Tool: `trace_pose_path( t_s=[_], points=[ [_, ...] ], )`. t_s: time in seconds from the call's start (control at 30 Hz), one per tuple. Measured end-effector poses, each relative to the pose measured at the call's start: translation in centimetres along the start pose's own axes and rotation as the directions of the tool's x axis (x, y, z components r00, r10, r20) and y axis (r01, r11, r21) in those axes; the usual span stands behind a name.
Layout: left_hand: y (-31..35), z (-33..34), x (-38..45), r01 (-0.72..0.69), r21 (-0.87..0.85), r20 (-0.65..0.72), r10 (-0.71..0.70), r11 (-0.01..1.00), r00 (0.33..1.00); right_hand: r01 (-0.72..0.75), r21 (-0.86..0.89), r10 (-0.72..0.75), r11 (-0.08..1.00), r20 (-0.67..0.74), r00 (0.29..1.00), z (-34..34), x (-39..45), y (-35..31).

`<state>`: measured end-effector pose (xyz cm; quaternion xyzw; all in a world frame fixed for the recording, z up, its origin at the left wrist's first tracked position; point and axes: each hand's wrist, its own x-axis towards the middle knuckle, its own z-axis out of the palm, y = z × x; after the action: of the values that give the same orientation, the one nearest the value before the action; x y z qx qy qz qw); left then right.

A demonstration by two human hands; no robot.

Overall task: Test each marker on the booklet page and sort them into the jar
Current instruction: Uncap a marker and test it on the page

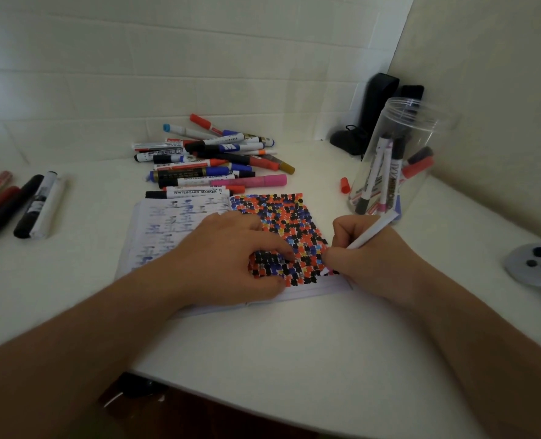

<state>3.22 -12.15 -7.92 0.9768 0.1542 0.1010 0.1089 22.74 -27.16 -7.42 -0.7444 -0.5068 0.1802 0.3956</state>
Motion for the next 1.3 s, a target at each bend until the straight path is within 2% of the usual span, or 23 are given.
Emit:
trace_pose_path(
  t_s=[0.17,0.3,0.37,0.43,0.57,0.7,0.97,1.07,1.2,1.3],
  points=[
    [0.0,0.1,-0.2,0.008,-0.015,-0.009,-0.008,1.0,1.0,-0.004,0.024,0.003,1.0,0.025,1.0,0.0,-0.1,0.0],
    [-0.1,0.2,-0.1,0.057,-0.295,-0.111,-0.094,0.954,0.989,0.1,0.208,-0.092,0.973,-0.047,0.995,-0.2,-0.2,-0.6],
    [-0.2,0.2,0.0,0.105,-0.37,-0.131,-0.164,0.923,0.978,0.133,0.422,-0.122,0.897,-0.054,0.991,-0.4,-0.3,-1.0],
    [-0.4,0.2,0.0,0.13,-0.392,-0.148,-0.202,0.911,0.968,0.101,0.591,-0.141,0.8,0.022,0.99,-0.6,-0.4,-1.0],
    [-0.3,0.2,0.0,0.136,-0.41,-0.154,-0.216,0.902,0.964,-0.08,0.72,-0.072,0.69,0.178,0.981,-0.8,-0.5,-0.4],
    [-0.1,0.0,0.0,0.144,-0.391,-0.155,-0.219,0.909,0.963,-0.145,0.722,-0.064,0.676,0.253,0.965,-0.7,-0.5,-0.4],
    [0.3,-0.2,0.0,0.128,-0.353,-0.164,-0.196,0.927,0.967,-0.152,0.654,-0.029,0.741,0.258,0.966,-0.2,-0.3,-0.6],
    [0.3,-0.2,0.0,0.12,-0.343,-0.174,-0.189,0.932,0.967,-0.091,0.577,-0.009,0.812,0.169,0.986,0.1,-0.4,-1.0],
    [0.5,0.1,-0.1,0.091,-0.304,-0.204,-0.158,0.948,0.966,-0.004,0.444,0.036,0.896,-0.066,0.997,0.3,-0.3,-1.1],
    [0.8,0.1,-0.1,0.08,-0.265,-0.239,-0.146,0.961,0.96,0.01,0.401,0.036,0.916,-0.108,0.994,0.3,-0.2,-1.2]
  ],
)
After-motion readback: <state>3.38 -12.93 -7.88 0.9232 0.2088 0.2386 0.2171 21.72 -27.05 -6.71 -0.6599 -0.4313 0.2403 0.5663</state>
